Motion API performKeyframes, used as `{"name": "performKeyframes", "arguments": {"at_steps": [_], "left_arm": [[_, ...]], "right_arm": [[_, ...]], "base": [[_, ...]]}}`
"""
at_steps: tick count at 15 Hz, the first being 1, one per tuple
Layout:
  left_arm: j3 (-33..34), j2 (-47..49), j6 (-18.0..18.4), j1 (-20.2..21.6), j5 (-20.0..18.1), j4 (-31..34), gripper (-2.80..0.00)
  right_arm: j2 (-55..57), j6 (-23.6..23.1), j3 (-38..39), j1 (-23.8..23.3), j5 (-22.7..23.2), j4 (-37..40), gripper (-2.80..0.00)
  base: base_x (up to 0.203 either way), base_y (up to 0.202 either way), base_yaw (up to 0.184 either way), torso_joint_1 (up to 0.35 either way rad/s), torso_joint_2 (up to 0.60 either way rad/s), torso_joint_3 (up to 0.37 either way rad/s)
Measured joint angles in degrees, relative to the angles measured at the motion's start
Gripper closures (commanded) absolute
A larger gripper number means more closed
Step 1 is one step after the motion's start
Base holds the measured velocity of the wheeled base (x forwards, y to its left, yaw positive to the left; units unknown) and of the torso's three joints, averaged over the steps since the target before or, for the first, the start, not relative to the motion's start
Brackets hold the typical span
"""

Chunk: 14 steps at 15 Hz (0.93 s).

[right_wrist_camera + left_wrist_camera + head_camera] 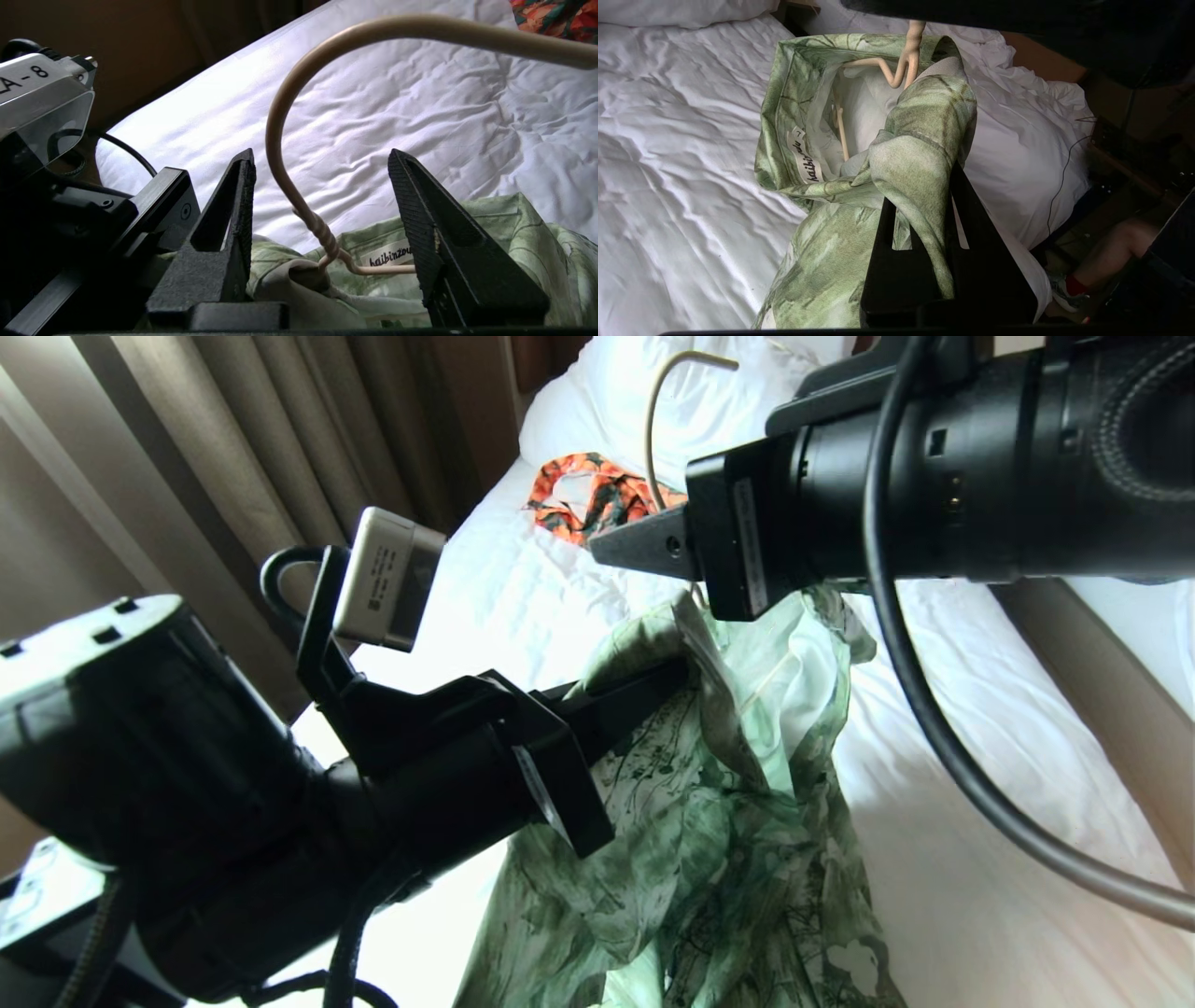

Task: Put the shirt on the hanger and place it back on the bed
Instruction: Take the clothes hanger out of the clothes

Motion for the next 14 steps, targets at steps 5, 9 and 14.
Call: {"name": "performKeyframes", "arguments": {"at_steps": [5, 9, 14], "left_arm": [[0.2, -1.1, 0.2, 0.1, -0.9, 1.3, 0.0], [0.0, -4.0, 0.7, 0.1, -2.4, 7.9, 0.0], [-0.7, -7.1, 2.5, 0.3, -3.1, 14.5, 0.0]], "right_arm": [[3.5, -0.6, -2.9, 0.3, -0.6, -0.3, 0.0], [4.7, -1.3, -4.2, 1.2, -3.2, -0.2, 0.0], [5.1, -1.5, -5.3, 1.4, -4.6, -0.6, 0.0]], "base": [[0.0, 0.0, 0.0, 0.0, 0.0, 0.0], [0.0, 0.0, 0.0, 0.0, 0.0, 0.0], [0.0, 0.0, 0.0, 0.0, 0.0, 0.0]]}}
